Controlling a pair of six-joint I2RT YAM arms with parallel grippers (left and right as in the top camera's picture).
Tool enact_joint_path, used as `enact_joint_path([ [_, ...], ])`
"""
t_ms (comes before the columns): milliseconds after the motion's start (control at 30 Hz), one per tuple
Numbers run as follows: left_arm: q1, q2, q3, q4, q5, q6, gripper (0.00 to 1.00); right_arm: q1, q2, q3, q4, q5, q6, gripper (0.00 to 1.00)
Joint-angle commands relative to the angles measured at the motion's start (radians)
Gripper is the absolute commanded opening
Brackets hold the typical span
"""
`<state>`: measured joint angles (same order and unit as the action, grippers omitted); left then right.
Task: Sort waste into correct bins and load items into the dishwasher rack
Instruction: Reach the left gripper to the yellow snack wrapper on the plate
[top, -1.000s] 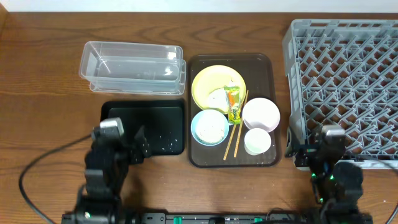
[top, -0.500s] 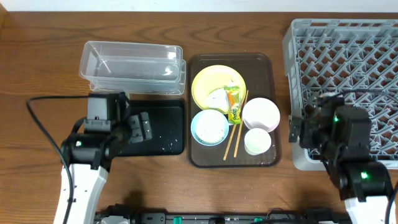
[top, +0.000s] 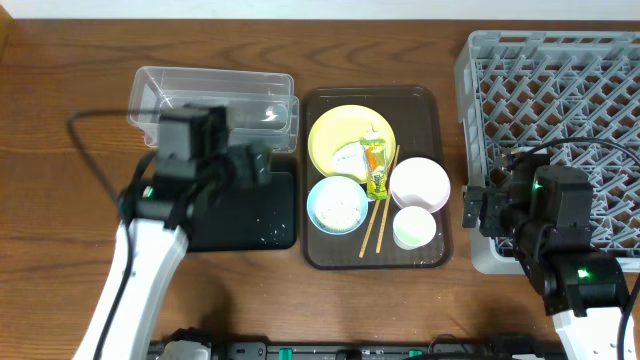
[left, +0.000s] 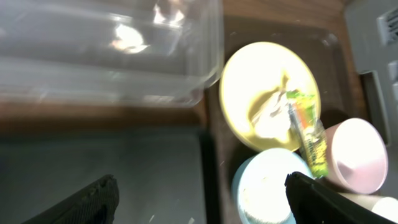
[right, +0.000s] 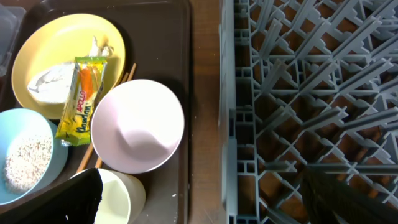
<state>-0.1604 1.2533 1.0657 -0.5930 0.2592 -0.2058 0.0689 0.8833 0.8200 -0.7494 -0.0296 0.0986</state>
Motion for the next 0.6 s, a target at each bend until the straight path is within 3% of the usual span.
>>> enact_joint_path([
  [0, -0.066, 0.106, 0.107, 0.02, -0.017, 0.007, 0.88, 0.006, -0.001, 0.019, 0.002, -0.004, -0.002, 0.99],
  [400, -0.359, 0.44, 0.163, 0.277, -0.017, -0.005, 0.83, 0.006, -0.001, 0.019, 0.0, -0.004, -0.002, 0.99],
  [567, -0.415, 0.547, 0.163, 0.343, -0.017, -0.089, 0.78, 0.006, -0.001, 0.019, 0.0, -0.004, -0.002, 0.99],
])
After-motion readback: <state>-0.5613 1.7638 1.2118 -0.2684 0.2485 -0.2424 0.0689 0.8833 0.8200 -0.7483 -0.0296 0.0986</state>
